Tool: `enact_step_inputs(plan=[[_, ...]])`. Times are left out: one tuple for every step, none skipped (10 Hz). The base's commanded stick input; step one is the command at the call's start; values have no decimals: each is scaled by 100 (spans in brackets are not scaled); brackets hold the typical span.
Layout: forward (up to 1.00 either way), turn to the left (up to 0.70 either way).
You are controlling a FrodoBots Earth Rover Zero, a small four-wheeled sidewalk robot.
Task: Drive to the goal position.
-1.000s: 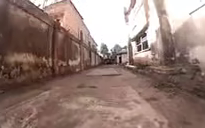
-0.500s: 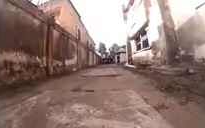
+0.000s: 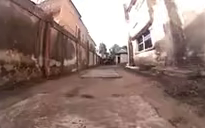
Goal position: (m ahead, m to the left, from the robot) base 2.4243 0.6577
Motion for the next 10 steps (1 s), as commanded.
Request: enact_step_inputs(plan=[[65, -4], [65, -9], [65, -29], [65, -31], [65, -31], [65, -28], [65, -11], [65, -9], [65, -3], [65, -5]])
